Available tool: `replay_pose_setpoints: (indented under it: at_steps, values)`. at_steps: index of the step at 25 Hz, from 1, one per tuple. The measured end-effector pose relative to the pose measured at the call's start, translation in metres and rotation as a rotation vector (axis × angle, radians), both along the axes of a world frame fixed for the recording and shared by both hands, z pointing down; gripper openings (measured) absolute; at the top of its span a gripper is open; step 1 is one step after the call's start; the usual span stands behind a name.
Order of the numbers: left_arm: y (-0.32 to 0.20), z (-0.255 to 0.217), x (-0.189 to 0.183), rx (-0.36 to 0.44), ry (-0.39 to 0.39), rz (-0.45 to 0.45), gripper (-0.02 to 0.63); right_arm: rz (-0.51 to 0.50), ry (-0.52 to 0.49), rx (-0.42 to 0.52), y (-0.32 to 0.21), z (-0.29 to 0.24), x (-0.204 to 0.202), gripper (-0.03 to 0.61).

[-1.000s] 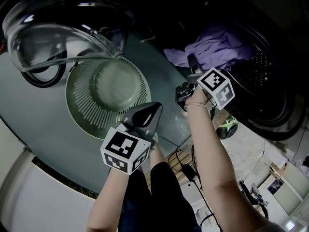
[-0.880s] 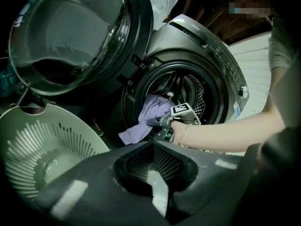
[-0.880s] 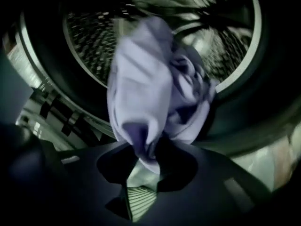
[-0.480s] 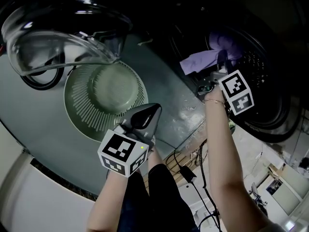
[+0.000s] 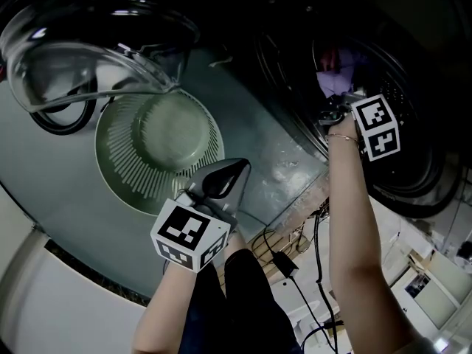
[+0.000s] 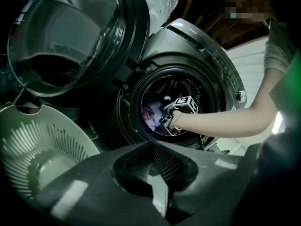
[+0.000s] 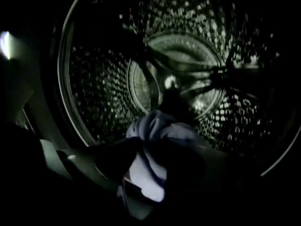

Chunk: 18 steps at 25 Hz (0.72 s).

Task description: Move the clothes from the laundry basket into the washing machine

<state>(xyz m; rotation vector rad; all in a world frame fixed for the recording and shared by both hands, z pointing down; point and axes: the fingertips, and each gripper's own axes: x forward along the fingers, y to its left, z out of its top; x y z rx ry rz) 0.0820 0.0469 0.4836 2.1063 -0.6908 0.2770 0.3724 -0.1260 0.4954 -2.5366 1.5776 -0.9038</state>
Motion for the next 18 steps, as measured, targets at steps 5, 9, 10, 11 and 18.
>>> replay_pose_setpoints:
  at_steps: [5, 9, 10, 11, 18]
  values:
    - [-0.001, 0.002, 0.002, 0.002, -0.007, 0.004, 0.006, -0.040, -0.060, -0.134, 0.014, 0.045, -0.018, 0.261]
    - [-0.002, 0.002, 0.002, 0.010, -0.010, 0.007, 0.006, -0.057, -0.102, -0.178, 0.017, 0.058, -0.027, 0.315]
    - [-0.002, 0.001, 0.002, 0.011, -0.011, 0.008, 0.006, -0.073, -0.106, -0.184, 0.016, 0.057, -0.030, 0.355]
    - [-0.002, -0.001, 0.002, 0.012, -0.012, 0.009, 0.006, -0.091, -0.109, -0.190, 0.015, 0.055, -0.034, 0.400]
    - [-0.004, -0.032, -0.002, 0.020, -0.023, 0.022, 0.006, -0.216, -0.086, -0.220, 0.048, 0.022, -0.083, 0.440]
